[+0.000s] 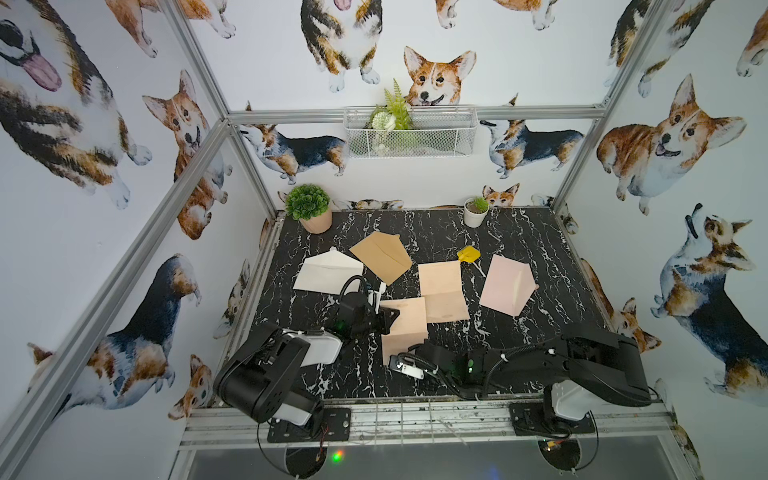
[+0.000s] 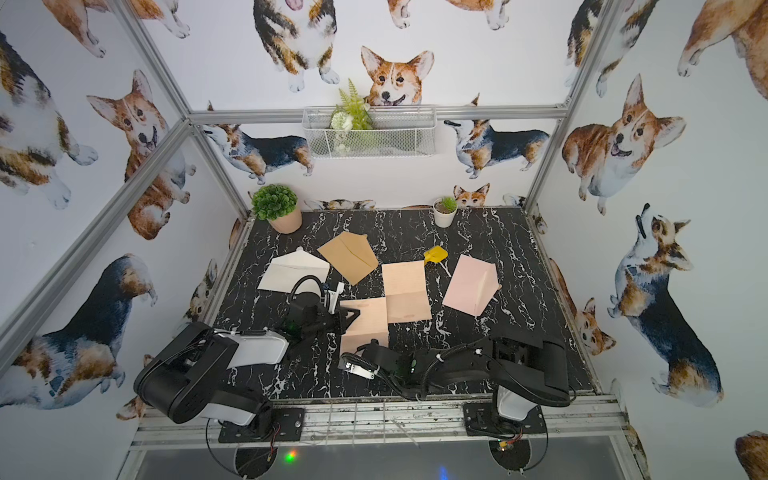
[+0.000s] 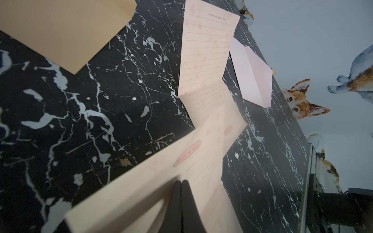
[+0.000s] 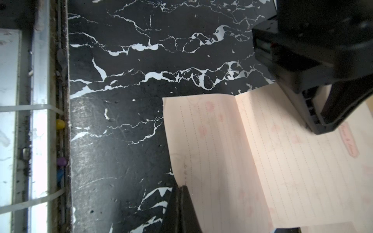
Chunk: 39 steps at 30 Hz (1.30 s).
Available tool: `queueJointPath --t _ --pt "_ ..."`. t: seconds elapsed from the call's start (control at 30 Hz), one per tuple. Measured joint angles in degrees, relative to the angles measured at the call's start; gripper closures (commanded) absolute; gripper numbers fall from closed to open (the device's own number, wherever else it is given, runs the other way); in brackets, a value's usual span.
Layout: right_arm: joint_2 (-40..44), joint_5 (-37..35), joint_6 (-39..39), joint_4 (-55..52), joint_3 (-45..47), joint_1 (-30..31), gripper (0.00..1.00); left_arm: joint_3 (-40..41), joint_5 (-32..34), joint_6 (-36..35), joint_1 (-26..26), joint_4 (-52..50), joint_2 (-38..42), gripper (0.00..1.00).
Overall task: Take the letter paper out of the envelope
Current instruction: Unfold the letter paper at the center of the board, then move the letter paper to the center of the board.
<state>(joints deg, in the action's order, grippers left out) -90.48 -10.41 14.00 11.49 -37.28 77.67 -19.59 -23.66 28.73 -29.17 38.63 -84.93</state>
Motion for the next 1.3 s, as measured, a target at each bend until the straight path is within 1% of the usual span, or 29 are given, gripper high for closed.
queueJointPath --t 0.23,0.33,0.4,0.57,0.6,0.67,0.73,0.8,0.93,1.0,1.1,1.3 --pt "0.8 4.9 -1.5 -1.9 -0.8 -2.1 0.58 0.0 -0.4 0.4 0.0 0.2 -0.2 1.0" --pt "1.4 8.0 -2.8 -2.3 -0.9 -4.1 0.55 0.0 -0.4 0.4 0.0 0.2 0.1 1.0" --pt "2.2 11.3 -4.2 -2.2 -0.6 -6.4 0.53 0.0 -0.4 0.4 0.0 0.2 0.5 1.0" --pt "1.7 23.4 -9.9 -0.5 -0.3 -15.1 0.54 0.0 -0.2 0.4 0.0 0.1 1.6 1.0" --pt "1.1 25.8 -11.3 0.3 -0.3 -16.7 0.55 0.0 -0.2 0.4 0.0 0.0 1.8 1.0" --pt "-0.3 29.5 -13.4 1.3 -0.5 -18.3 0.6 0.1 -0.1 0.3 0.0 0.0 2.0 1.0" --pt "-1.9 31.6 -15.3 1.5 -1.7 -19.2 0.7 0.1 0.1 0.3 0.0 0.0 2.1 1.0" --pt "-3.6 32.7 -17.2 2.0 -3.2 -20.0 0.81 0.1 0.1 0.2 0.0 0.0 2.2 1.0" --pt "-6.7 32.9 -21.0 4.3 -4.7 -22.1 0.92 0.1 0.1 0.2 -0.1 0.0 2.2 1.0" --pt "-8.4 33.2 -22.9 5.6 -4.9 -23.3 0.99 0.1 0.1 0.2 -0.1 0.0 2.3 1.0" --pt "-11.0 33.6 -25.7 7.6 -4.9 -24.5 1.0 0.1 0.1 0.2 -0.1 0.0 2.4 1.0" --pt "-14.7 34.9 -29.2 12.0 -5.3 -24.8 1.0 0.2 0.3 0.2 -0.1 -0.4 2.9 1.0"
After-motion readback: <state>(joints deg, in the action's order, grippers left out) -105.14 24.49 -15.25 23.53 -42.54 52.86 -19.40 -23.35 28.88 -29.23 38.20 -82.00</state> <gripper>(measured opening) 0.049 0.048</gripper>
